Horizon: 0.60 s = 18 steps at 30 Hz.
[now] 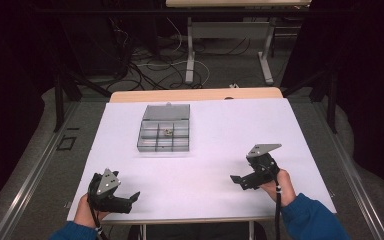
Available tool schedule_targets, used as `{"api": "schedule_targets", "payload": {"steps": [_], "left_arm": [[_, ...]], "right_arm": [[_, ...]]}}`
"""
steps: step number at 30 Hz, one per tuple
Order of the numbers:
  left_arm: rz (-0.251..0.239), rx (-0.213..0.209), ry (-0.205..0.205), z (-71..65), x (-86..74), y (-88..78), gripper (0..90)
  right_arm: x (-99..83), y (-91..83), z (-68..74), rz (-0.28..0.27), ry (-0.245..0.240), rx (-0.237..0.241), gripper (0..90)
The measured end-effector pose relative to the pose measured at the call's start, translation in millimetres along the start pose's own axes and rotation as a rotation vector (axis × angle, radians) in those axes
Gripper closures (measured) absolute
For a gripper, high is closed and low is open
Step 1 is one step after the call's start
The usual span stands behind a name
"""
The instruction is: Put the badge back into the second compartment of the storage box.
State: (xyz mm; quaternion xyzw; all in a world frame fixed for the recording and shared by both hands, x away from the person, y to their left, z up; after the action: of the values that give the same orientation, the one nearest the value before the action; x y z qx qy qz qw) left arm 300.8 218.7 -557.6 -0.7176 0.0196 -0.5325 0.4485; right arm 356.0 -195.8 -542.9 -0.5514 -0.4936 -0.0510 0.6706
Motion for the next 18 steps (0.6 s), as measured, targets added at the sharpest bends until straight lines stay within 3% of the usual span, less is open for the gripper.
{"api": "schedule_targets", "payload": {"steps": [8, 18], "left_arm": [[0.003, 0.007, 0.008, 0.7, 0.1, -1.2, 0.9], [0.008, -0.003, -0.001, -0.5, -0.5, -0.7, 0.9]], "right_arm": [[-21.7, -12.9, -0.2, -0.005, -0.027, -0.041, 2.5], [-41.8, -32.5, -5.0, -0.014, -0.015, -0.074, 0.0]]}}
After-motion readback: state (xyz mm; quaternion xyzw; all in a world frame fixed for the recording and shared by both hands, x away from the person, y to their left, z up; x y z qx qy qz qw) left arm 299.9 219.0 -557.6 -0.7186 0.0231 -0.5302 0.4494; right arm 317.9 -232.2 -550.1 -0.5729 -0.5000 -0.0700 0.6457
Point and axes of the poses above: each handheld gripper's, and its own axes: y roughly forward along the jaws, x roughly out of its top, z roughly to its left, the point moved 5 cm from there along y, roughly forward along the jaws, and after that the axes turned 13 degrees about -x, right-handed, at the moved point
